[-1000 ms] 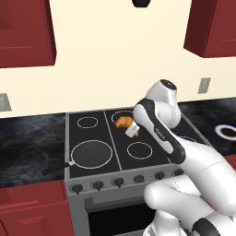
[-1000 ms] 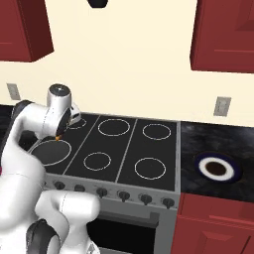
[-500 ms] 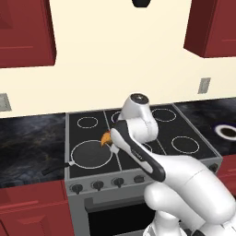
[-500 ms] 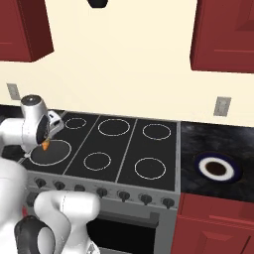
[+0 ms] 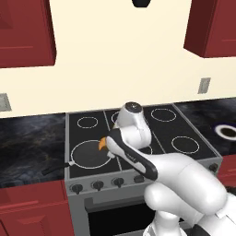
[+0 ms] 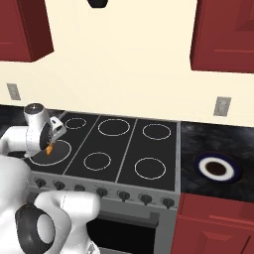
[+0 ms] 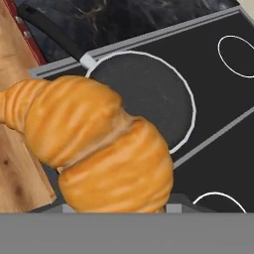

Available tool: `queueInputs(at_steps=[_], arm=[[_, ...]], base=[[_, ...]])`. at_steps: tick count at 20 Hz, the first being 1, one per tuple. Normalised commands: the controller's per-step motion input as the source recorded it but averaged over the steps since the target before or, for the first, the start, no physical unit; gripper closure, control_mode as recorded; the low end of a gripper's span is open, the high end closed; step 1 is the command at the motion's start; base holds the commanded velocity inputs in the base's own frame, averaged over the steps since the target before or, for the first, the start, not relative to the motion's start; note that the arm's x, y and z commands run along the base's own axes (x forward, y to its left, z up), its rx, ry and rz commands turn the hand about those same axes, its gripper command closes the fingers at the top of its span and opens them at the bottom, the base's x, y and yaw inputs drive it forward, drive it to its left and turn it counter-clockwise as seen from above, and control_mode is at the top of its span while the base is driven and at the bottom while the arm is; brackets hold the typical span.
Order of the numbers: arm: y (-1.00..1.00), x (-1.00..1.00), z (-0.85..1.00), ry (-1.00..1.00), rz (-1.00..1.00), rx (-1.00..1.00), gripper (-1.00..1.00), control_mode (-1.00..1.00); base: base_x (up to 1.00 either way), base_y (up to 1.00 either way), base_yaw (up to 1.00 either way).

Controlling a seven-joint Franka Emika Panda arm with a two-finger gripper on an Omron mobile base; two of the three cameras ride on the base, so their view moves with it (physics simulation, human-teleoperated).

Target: Pick the croissant and place it on the pan. Then turn on the stove to warm the croissant.

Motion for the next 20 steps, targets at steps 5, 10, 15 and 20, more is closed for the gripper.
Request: queueInputs(at_steps=[5,10,15,20], arm=[[0.28,0.23,-0.25,0.06,0.0,0.0,1.0,-1.0],[0.34,0.16,-0.25,0.09,0.0,-0.02,1.0,-1.0],[0.06,0.29,-0.3,0.02,0.0,0.0,1.0,-1.0],[0.04,0.28,-0.34,0.02,0.0,0.0,1.0,-1.0]], base=[[0.0,0.0,0.0],[0.0,0.0,0.0],[0.0,0.0,0.0],[0.0,0.0,0.0]])
